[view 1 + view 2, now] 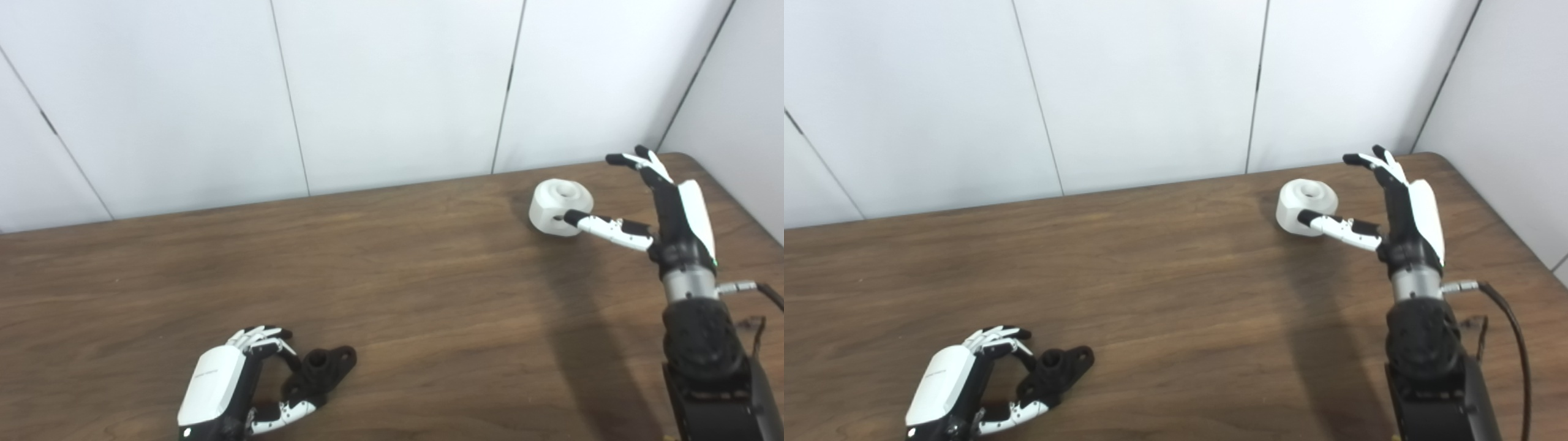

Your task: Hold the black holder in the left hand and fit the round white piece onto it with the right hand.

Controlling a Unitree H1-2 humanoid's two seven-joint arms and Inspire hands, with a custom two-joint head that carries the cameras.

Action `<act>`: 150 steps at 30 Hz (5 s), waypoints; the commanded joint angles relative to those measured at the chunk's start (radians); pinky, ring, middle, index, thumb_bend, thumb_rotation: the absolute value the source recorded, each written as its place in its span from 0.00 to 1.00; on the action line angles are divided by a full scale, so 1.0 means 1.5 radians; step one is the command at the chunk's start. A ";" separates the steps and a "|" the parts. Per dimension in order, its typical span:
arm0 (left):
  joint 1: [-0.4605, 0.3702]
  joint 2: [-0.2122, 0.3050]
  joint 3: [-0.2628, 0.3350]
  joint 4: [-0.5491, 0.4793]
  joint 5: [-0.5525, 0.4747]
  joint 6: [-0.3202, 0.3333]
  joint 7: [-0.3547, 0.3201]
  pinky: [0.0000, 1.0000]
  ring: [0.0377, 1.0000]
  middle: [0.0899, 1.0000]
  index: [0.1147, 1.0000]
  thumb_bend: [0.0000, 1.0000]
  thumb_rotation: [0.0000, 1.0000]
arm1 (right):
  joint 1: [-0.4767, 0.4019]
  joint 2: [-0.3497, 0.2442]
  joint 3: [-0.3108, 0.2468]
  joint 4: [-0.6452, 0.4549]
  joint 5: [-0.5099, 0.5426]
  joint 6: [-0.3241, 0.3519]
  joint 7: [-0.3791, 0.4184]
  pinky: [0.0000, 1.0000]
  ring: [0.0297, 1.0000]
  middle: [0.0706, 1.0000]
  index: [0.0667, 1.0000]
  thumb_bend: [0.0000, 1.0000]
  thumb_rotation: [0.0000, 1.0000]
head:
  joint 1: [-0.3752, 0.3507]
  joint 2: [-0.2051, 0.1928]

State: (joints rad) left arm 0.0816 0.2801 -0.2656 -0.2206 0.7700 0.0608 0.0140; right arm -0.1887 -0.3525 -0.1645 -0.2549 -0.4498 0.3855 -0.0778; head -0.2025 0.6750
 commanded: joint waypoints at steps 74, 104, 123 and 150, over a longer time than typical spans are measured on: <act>0.010 0.017 0.013 -0.002 0.005 0.014 -0.042 0.88 0.82 0.74 0.42 0.52 0.04 | -0.210 -0.159 0.176 0.310 -0.088 0.013 0.101 0.99 1.00 0.91 0.66 0.84 0.23 | -0.010 -0.006; 0.012 0.017 0.016 0.000 0.008 0.005 -0.039 0.88 0.82 0.74 0.42 0.52 0.04 | -0.194 -0.165 0.193 0.333 -0.109 -0.042 0.066 0.96 0.97 0.86 0.45 0.52 0.14 | -0.005 -0.003; 0.016 0.015 0.014 -0.003 0.017 0.007 -0.039 0.88 0.82 0.74 0.42 0.52 0.04 | -0.138 -0.157 0.175 0.183 -0.084 -0.018 0.125 0.93 0.97 0.86 0.45 0.52 0.14 | 0.020 0.005; 0.017 -0.012 -0.004 0.005 0.039 0.010 -0.026 0.90 0.83 0.75 0.42 0.52 0.04 | -0.131 -0.116 0.260 -0.104 -0.130 0.000 0.298 0.95 0.96 0.84 0.45 0.52 0.14 | 0.098 0.022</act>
State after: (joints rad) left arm 0.0853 0.2598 -0.2599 -0.2234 0.8100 0.0556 -0.0008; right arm -0.3491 -0.5235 0.2326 -0.3752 -0.6249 0.4173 0.3712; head -0.0583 0.7072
